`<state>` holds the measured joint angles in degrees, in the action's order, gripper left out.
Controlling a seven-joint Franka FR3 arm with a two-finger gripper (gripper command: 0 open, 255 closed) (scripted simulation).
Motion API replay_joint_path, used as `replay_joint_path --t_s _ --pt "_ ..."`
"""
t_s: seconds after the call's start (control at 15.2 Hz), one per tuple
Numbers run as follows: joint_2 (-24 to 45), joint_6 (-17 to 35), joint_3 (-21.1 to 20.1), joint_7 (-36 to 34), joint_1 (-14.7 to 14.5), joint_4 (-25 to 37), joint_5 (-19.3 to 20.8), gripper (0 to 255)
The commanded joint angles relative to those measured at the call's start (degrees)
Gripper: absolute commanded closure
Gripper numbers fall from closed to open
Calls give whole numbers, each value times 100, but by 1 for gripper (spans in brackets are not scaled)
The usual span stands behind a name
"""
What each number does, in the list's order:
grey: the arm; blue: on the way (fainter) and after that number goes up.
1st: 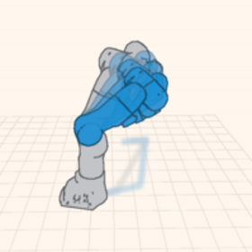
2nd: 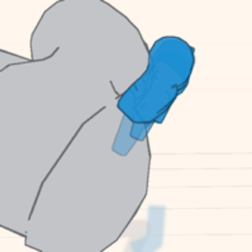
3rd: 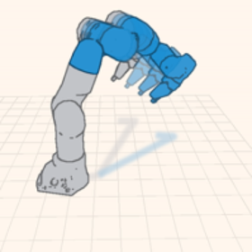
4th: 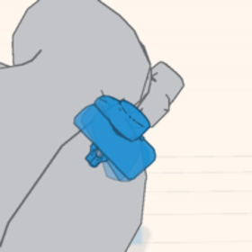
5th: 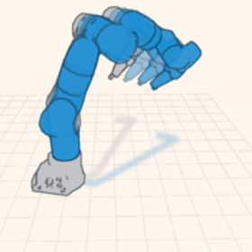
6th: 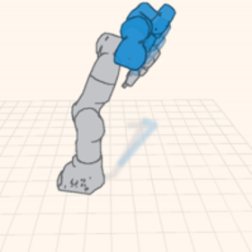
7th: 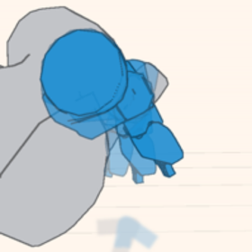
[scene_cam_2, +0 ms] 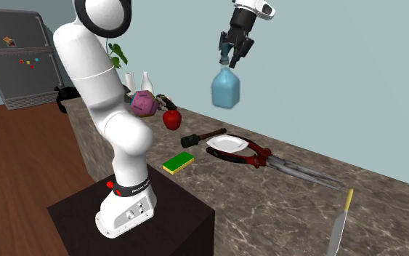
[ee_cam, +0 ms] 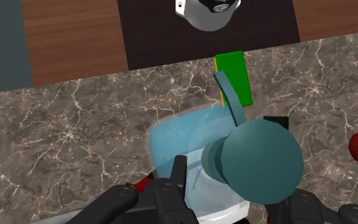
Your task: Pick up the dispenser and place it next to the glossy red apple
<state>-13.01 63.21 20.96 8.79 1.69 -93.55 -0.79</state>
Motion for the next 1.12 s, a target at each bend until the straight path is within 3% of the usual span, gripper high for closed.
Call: replay_joint_path --t_s 0.0,0.53,1.06 --pt "-311 40 -210 -351 -85 -317 -49 255" --pt "-1247 171 -1078 -1627 -349 -1262 -506 255" --pt "-1790 351 -1967 -2822 -600 -1795 -1193 255"
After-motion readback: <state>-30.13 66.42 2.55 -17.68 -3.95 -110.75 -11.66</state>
